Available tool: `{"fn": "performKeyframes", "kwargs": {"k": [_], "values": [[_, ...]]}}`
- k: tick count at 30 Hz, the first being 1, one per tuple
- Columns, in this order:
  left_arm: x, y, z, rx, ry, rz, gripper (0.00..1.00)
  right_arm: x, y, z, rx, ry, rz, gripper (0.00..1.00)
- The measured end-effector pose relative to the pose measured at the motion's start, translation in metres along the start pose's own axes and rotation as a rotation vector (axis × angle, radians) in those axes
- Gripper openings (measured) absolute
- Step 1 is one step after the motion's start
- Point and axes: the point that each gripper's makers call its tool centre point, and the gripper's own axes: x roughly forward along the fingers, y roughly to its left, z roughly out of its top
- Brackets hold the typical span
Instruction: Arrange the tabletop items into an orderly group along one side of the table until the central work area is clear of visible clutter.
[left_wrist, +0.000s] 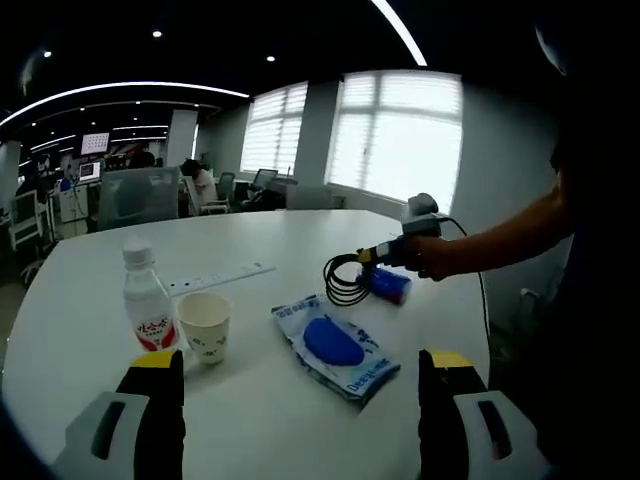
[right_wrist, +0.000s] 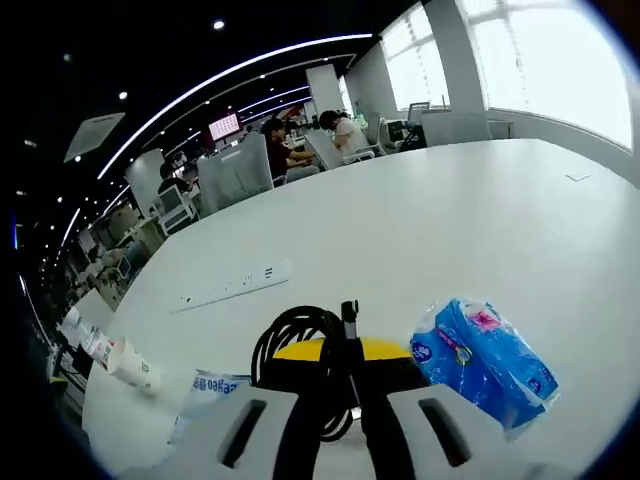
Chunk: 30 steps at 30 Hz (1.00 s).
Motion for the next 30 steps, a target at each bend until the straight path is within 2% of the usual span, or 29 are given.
{"fn": "performKeyframes", "kwargs": {"k": [10,17,30], "values": [[0.000,-0.009,0.000,0.011,-0.002,-0.024,0.97,-0.035,-0.002,0.004,0.032,-0.049,0.019,0.06],[0.002,-0.014,-0.001,0.015,-0.005,-0.041,0.97,-0.055,-0.017,-0.004,0.077,-0.053,0.015,0.06],[0.005,-0.023,0.003,0.019,-0.018,-0.060,0.97,-0.104,-0.049,-0.013,0.101,-0.075,-0.021,0.06]]}}
